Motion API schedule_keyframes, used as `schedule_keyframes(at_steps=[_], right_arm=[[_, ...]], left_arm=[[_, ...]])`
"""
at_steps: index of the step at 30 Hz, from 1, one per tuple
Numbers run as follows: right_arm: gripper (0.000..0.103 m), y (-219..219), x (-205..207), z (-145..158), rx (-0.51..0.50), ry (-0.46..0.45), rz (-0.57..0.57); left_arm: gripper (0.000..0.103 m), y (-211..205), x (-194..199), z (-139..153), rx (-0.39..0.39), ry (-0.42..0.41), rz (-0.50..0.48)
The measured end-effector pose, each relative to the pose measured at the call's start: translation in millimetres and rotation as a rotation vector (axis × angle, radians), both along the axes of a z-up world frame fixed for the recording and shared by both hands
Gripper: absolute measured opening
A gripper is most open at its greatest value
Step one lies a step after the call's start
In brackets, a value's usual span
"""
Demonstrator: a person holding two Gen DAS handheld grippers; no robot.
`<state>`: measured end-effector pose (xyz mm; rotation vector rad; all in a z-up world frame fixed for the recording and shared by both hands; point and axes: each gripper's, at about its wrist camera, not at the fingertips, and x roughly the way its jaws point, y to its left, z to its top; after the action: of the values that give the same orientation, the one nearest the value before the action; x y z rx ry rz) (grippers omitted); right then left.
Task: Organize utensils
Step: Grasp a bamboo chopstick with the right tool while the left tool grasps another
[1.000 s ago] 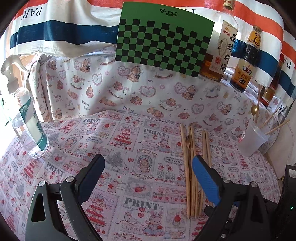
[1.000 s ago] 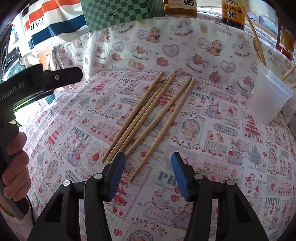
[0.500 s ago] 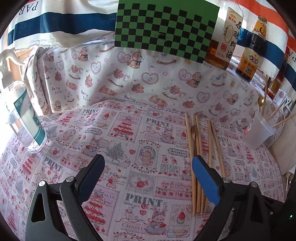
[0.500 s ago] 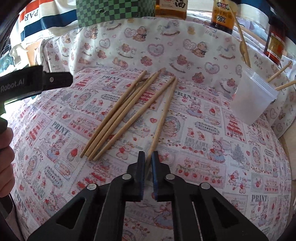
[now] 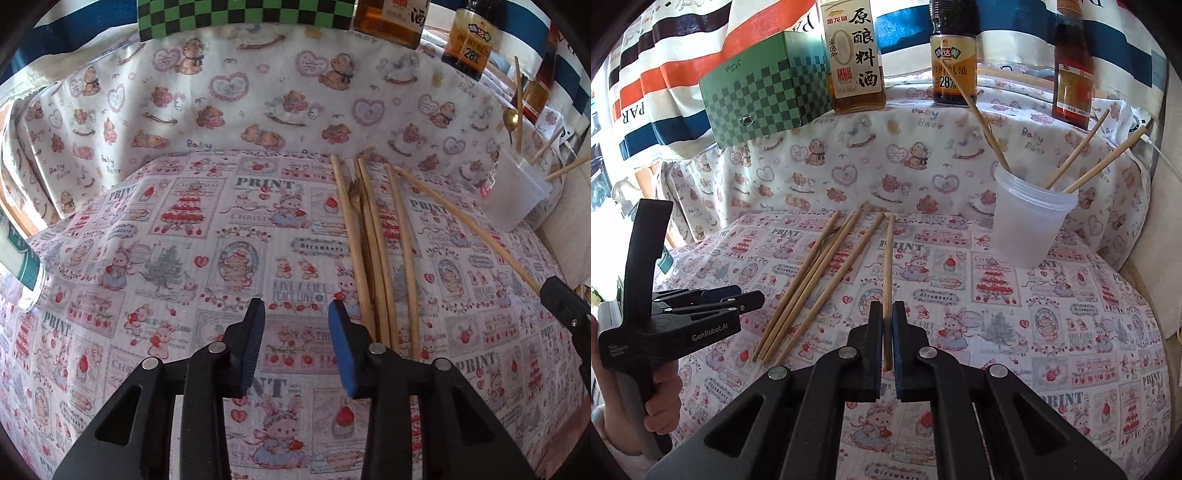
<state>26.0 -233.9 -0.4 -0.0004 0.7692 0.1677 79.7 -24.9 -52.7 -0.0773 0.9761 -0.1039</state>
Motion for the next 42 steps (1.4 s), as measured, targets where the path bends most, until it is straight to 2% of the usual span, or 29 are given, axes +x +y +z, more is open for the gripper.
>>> schedule_keyframes(at_steps=[4,7,9,11,15,21,24,31,34,39,40,41,42], right_arm=[[0.006,4,-2,-2,-0.011,0.008,0.003],[0.006,4,-1,-5,-0.017,0.015,0.001],[0.006,3,0,-5,-0.02,0.016,0.0],[0.006,3,0,-6,-0.022,0.017,-0.002],[0.006,3,0,-6,-0.022,0.016,-0.002],[0.006,3,2,-6,-0.026,0.021,-0.008],[0.006,3,3,-7,-0.027,0.025,-0.011],[0.006,2,4,-8,-0.031,0.024,-0.014],[0.006,2,3,-8,-0.033,0.023,-0.016],[0.006,2,3,-8,-0.039,0.018,-0.019],[0.006,2,3,-7,-0.04,0.016,-0.021],[0.006,2,3,-7,-0.041,0.014,-0.023],[0.006,2,3,-7,-0.043,0.012,-0.026]], left_arm=[[0.028,-8,-4,4,-0.048,-0.013,-0.055],[0.025,-19,-7,4,-0.011,-0.013,-0.083],[0.018,-27,-7,1,0.043,-0.004,-0.096],[0.016,-31,-6,-2,0.081,-0.009,-0.105],[0.016,-28,-6,0,0.001,0.006,-0.11],[0.016,-24,-8,7,-0.061,-0.014,-0.117],[0.016,-29,-7,3,-0.009,0.002,-0.125],[0.016,-31,-10,3,0.01,-0.003,-0.15],[0.017,-32,-9,-1,-0.006,0.031,-0.174],[0.018,-44,-13,-1,0.088,0.023,-0.186],[0.017,-44,-13,-1,0.105,0.027,-0.179],[0.005,-43,-13,-1,0.115,0.027,-0.165],[0.005,-42,-13,-1,0.127,0.021,-0.152]])
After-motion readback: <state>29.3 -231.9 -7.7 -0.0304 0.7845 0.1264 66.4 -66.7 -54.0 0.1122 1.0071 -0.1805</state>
